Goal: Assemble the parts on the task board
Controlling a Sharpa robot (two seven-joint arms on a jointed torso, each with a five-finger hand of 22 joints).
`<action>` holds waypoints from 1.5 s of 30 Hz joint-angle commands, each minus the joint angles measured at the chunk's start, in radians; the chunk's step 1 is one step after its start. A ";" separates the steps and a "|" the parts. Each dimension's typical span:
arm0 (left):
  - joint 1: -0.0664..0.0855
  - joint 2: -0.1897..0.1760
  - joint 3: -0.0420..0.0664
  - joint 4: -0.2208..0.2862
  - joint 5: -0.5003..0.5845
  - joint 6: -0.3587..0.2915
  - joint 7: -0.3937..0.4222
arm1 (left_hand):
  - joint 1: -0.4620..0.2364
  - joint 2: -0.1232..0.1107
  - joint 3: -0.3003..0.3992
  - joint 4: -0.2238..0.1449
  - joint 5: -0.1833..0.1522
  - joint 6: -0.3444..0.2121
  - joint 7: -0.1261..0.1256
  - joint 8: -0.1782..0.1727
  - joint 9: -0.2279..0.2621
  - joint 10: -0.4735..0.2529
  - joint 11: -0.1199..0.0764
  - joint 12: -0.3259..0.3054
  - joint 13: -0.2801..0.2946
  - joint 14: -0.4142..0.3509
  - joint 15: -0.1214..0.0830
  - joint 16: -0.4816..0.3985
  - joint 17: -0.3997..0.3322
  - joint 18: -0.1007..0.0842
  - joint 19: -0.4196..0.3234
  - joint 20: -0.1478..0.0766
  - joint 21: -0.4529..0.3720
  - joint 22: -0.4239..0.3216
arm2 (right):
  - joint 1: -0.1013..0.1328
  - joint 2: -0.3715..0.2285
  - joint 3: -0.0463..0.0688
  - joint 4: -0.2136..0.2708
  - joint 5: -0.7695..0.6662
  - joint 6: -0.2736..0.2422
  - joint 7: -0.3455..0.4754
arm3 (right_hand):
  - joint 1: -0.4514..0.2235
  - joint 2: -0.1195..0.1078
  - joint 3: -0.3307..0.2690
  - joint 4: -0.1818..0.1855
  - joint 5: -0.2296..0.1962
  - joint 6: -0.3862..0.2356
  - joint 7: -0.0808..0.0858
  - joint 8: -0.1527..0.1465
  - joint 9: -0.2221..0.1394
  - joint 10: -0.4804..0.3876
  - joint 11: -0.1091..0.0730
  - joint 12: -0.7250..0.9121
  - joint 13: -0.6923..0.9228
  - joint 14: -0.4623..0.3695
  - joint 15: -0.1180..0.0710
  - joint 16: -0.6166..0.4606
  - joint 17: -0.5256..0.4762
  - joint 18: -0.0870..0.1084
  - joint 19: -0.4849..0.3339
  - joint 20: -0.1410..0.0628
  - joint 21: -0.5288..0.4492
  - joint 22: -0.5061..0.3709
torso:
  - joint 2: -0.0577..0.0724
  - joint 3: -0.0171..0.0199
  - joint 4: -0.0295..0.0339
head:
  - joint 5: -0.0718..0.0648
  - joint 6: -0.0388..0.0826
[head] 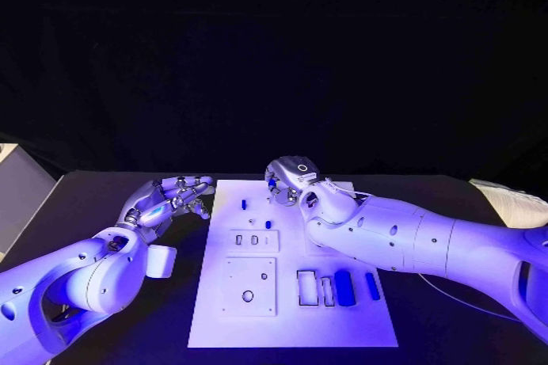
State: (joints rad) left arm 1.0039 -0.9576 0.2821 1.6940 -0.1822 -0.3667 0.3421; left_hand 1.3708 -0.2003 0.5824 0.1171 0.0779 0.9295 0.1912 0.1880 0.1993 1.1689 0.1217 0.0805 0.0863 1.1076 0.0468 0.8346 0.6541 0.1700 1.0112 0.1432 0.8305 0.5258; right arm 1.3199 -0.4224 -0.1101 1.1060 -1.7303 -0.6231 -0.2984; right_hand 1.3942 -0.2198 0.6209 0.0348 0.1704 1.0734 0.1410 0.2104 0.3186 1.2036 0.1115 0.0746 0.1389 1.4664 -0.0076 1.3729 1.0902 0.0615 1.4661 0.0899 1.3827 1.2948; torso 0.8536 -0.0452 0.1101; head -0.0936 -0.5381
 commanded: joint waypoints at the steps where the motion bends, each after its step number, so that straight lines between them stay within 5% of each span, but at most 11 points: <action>1: 0.000 0.001 0.001 0.001 -0.004 0.015 0.004 | -0.004 0.007 0.005 -0.001 -0.005 -0.010 0.000 0.004 0.001 -0.003 0.001 -0.001 0.002 -0.004 0.000 0.006 0.002 0.012 -0.007 -0.003 0.007 0.001 | -0.007 -0.005 -0.004 0.000 -0.023 0.024 -0.028 | 0.009 -0.002 0.000 -0.007 0.003 -0.003 0.000 0.002 0.002 0.049 -0.043 0.004 0.019 0.020 -0.007 0.003 -0.003 -0.005 0.003 -0.004 0.000 0.001 | 0.000 -0.0006 -0.0004 | 0.001 0.000; 45: 0.000 -0.001 0.001 -0.002 -0.005 0.015 0.004 | -0.004 0.007 0.007 -0.002 -0.005 -0.010 0.001 0.004 0.002 -0.004 0.001 -0.002 0.001 -0.005 0.001 0.006 0.001 0.012 -0.008 -0.003 0.010 0.004 | -0.009 -0.032 -0.004 0.043 -0.026 0.023 -0.030 | -0.027 -0.033 -0.005 0.005 -0.013 -0.019 0.003 -0.007 0.012 0.033 -0.037 -0.012 0.019 0.018 -0.003 0.005 -0.007 -0.004 -0.002 -0.001 -0.005 -0.004 | 0.005 -0.0025 0.0013 | 0.000 -0.002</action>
State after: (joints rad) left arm 1.0038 -0.9596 0.2822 1.6904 -0.1830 -0.3665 0.3409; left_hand 1.3708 -0.2003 0.5851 0.1144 0.0779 0.9259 0.1949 0.1880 0.1998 1.1689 0.1217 0.0805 0.0863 1.1076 0.0469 0.8345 0.6540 0.1698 1.0076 0.1395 0.8374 0.5281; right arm 1.3150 -0.4549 -0.1118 1.1513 -1.7573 -0.6269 -0.3317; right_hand 1.3687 -0.2452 0.6154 0.0347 0.1621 1.0613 0.1460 0.2072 0.3295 1.2144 0.1008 0.0672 0.1604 1.4664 -0.0075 1.3729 1.0841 0.0616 1.4660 0.0899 1.3827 1.2914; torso 0.8578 -0.0471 0.1113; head -0.0931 -0.5402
